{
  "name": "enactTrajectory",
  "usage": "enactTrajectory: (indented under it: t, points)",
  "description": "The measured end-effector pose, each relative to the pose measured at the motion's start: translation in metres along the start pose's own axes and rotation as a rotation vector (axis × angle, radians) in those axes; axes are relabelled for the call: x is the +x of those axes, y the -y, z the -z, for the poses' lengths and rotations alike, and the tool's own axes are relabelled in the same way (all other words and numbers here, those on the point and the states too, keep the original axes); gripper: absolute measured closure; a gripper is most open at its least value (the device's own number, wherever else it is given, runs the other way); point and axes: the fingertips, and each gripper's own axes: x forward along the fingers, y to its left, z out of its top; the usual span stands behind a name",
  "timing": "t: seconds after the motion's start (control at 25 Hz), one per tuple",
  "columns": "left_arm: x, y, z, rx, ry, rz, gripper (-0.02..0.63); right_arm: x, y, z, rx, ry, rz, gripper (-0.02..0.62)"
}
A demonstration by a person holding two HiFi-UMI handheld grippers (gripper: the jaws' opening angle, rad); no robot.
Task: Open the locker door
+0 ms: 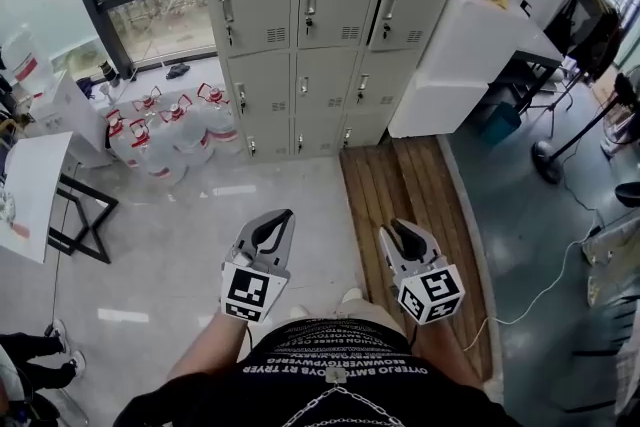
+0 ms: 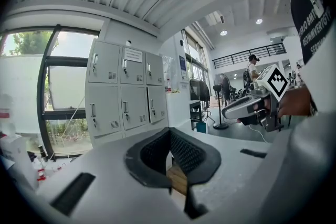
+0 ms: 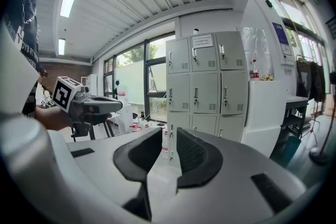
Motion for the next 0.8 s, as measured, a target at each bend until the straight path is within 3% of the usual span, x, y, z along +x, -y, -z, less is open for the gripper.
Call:
enactTrajectory:
  t: [0.16, 0.44, 0.8]
  points:
    - [0.018, -0.005, 0.007, -0.011, -0.017, -0.002, 0.614, 0.017, 0.013, 0.001, 0.02, 0.005, -0.013, 0.515]
    - [0.055, -0.04, 0.019, -0.05, -0.067, -0.073, 0.614, 0.078, 0.044, 0.006, 0.057, 0.013, -0.073, 0.497]
    - [0.132, -0.075, 0.002, -0.047, -0.064, -0.145, 0.614, 0.152, 0.099, -0.015, 0.04, 0.014, -0.172, 0.494]
